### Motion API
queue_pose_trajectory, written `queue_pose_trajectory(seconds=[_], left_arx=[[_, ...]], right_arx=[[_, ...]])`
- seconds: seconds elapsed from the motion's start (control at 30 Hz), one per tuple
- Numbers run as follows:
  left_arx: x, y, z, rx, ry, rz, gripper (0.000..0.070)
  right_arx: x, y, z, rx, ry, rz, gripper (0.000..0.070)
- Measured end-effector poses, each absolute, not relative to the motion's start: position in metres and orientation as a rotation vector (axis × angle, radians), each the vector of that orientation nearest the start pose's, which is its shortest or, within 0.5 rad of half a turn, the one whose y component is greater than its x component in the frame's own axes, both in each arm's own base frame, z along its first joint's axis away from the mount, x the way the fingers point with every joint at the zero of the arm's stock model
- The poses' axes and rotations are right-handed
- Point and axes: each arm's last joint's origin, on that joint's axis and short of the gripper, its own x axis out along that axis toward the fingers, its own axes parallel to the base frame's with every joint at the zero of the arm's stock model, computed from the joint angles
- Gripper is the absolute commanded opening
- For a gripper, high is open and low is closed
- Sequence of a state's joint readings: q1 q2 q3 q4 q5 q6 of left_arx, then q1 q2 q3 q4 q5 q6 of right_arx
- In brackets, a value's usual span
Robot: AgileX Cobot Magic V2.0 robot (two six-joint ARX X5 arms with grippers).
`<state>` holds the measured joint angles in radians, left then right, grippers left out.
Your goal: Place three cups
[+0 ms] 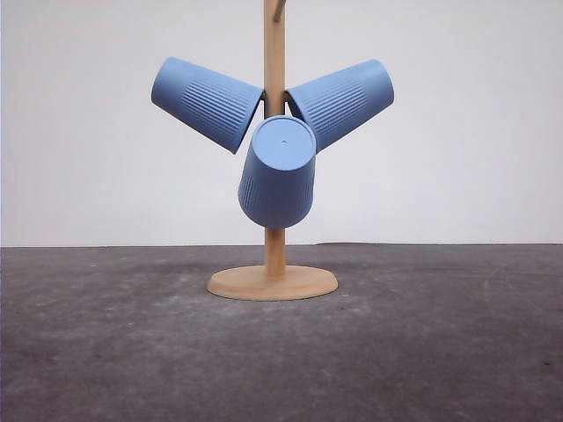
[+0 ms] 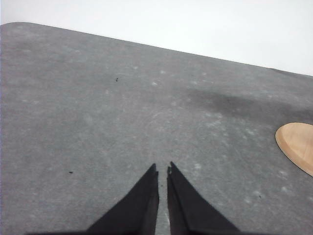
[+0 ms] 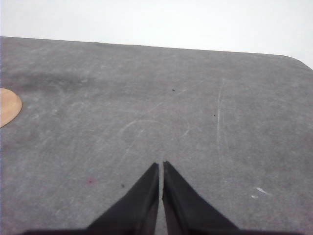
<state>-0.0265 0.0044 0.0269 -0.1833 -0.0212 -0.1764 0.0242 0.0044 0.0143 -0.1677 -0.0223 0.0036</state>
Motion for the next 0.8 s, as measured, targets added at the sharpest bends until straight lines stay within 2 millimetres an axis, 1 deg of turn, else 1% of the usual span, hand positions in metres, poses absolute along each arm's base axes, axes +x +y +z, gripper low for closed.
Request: queue_pose_trajectory(seconds=[0.8], left_arx=[[0.095,-0.0019,0.1547,-0.172,0.161,0.009,0.0012]], right_arx=[[0.0958,0.003,0.1519,0.003,0.158,0.046,0.0012]])
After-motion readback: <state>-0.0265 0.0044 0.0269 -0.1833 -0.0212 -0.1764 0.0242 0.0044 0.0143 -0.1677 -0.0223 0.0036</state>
